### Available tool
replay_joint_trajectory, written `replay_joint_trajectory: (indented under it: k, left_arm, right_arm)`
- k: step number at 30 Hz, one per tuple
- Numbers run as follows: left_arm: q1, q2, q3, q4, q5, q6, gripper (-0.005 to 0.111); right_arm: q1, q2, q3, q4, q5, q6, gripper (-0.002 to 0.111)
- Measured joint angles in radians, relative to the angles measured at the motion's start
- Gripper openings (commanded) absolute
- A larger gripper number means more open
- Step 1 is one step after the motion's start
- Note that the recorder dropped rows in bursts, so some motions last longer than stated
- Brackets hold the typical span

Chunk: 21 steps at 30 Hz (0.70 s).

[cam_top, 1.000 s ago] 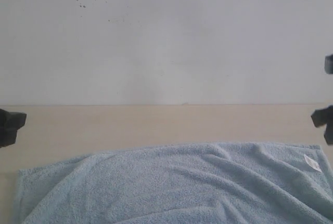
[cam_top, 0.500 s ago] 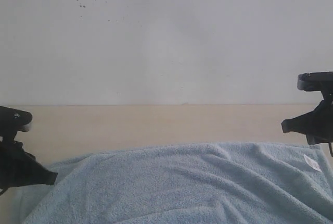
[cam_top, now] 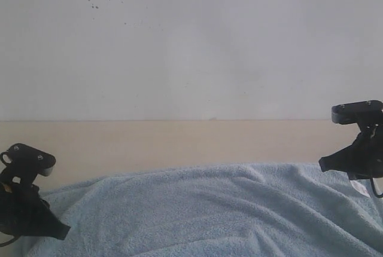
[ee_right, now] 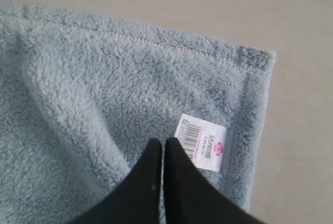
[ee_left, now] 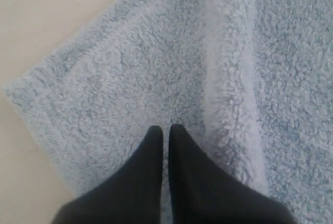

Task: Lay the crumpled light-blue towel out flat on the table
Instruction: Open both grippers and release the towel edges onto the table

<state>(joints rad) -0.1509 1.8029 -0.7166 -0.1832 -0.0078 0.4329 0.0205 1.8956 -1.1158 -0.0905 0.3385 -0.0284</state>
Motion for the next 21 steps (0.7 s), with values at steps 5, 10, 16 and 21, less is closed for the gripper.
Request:
replay_joint_trajectory:
  k: [5,10,16,21]
  left_arm:
    - [0.0,0.041,0.0,0.0,-0.03,0.015,0.004]
    - [0.0,0.042,0.0,0.0,-0.104,0.017,0.004]
    - [0.0,0.082,-0.002,0.0,-0.172,0.066,0.004]
    - [0.0,0.116,-0.004,0.0,-0.227,0.084,0.004]
  right_arm:
    - [0.0,0.0,0.0,0.0,-0.003,0.0,0.001]
    - [0.0,0.0,0.0,0.0,-0.007,0.0,0.001]
    - [0.0,0.0,0.0,0.0,-0.007,0.0,0.001]
    - [0.0,0.0,0.0,0.0,-0.007,0.0,0.001]
